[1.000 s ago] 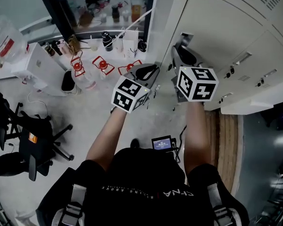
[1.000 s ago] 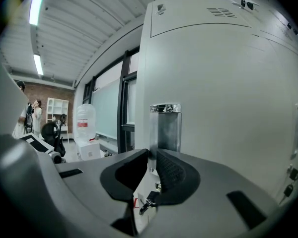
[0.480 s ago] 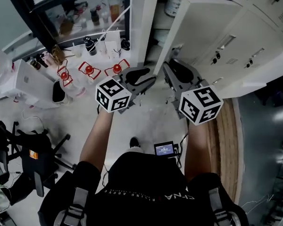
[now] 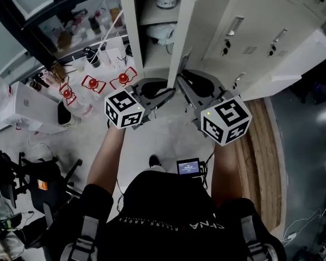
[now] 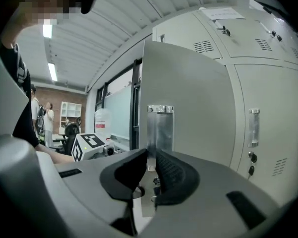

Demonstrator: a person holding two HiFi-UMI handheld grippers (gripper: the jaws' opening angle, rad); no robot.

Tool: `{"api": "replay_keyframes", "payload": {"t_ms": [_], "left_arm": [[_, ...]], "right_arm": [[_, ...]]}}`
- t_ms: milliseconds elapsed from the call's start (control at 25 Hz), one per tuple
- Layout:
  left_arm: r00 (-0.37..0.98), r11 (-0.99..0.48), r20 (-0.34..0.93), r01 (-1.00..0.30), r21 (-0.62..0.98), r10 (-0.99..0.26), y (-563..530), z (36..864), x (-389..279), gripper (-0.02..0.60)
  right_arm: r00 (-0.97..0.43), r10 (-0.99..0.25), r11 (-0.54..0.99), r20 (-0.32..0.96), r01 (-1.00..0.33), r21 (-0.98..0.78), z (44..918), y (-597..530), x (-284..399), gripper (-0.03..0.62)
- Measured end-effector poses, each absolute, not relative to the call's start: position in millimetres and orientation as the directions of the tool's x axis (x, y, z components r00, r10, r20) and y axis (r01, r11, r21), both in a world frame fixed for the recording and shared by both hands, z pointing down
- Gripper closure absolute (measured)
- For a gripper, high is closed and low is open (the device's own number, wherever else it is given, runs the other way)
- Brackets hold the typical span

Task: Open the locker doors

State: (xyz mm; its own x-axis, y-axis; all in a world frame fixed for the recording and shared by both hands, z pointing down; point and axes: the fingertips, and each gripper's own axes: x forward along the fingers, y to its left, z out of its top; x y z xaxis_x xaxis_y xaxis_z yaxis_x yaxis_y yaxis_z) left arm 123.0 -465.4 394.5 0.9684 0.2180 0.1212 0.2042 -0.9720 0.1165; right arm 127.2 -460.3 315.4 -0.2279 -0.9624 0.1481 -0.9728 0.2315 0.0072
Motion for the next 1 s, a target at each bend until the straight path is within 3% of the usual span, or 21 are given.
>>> {"api": "replay_keyframes", "payload": {"t_ms": [280, 680, 1000], "left_arm": [[0.943, -0.961, 0.187, 0.265, 0.076, 0.275, -404, 399, 158, 0.483], [0.928, -0.946, 0.183, 0.312, 0.092, 0.324, -343, 401, 221, 0.499], [0.876, -0.889, 0.15, 0.453, 0.064, 0.458, -313, 401, 265, 0.518]], "right_arm": [[-0.158, -0.979, 0.164, 0.13, -0.986, 0.03, 319, -400, 163, 0.533], [0.022, -0.992, -0.016, 0.123, -0.999, 0.051, 324, -334, 221, 0.533], [0.209, -0.973, -0.21, 0.102, -0.978, 0.003, 330, -310, 254, 0.533]]}}
